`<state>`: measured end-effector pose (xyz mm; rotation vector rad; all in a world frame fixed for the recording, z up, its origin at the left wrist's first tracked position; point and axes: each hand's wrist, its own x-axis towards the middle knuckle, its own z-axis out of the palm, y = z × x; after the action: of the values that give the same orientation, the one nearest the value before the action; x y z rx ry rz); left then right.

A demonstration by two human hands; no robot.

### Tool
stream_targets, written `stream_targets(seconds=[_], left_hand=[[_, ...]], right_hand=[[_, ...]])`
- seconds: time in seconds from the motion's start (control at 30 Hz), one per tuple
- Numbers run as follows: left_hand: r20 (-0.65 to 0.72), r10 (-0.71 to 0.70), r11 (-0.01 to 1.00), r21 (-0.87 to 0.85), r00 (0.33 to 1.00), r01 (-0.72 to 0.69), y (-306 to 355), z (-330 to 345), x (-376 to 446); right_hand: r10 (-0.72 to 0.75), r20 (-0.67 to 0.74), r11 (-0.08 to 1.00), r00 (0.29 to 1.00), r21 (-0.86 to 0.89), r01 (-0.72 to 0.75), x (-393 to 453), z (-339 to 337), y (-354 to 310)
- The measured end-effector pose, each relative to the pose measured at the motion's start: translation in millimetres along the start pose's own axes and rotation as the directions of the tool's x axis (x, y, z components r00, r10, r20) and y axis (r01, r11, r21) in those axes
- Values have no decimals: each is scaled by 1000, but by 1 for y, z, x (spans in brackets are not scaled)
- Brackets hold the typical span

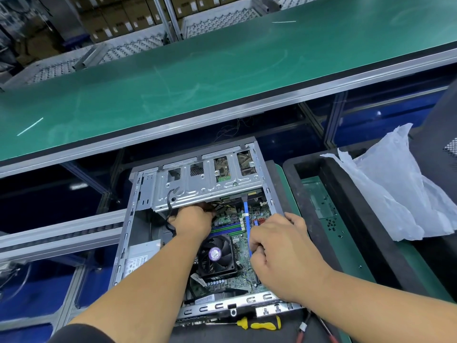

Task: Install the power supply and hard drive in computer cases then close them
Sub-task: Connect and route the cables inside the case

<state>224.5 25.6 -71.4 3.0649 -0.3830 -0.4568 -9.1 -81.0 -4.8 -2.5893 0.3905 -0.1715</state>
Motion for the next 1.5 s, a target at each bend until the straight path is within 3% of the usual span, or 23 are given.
stream_targets(seconds=[0.17,0.37,0.67,0.97,1.2,1.5], left_hand=[[110,80,982,160,991,-97,2,0,0],[-3,129,977,174,992,-127,4,-1,-4],[-59,70,997,42,996,-67,2,2,-4],[-46,37,994,108,998,-32,4,4,0],[96,19,974,221,995,-40,8,0,3],[-1,-74,996,57,997,74,8,3,1]], right_hand=[[0,0,1000,1000,-2,0,0,-1,0],[4,11,1000,1000,-8,-4,0,-1,-1],[13,1,1000,1000,8,-13,0,0,0],[18,7,1000,1000,12,-18,0,-1,0],[14,22,1000,1000,3,-14,0,-2,-1],[15,27,1000,1000,-1,-15,0,-3,-1]])
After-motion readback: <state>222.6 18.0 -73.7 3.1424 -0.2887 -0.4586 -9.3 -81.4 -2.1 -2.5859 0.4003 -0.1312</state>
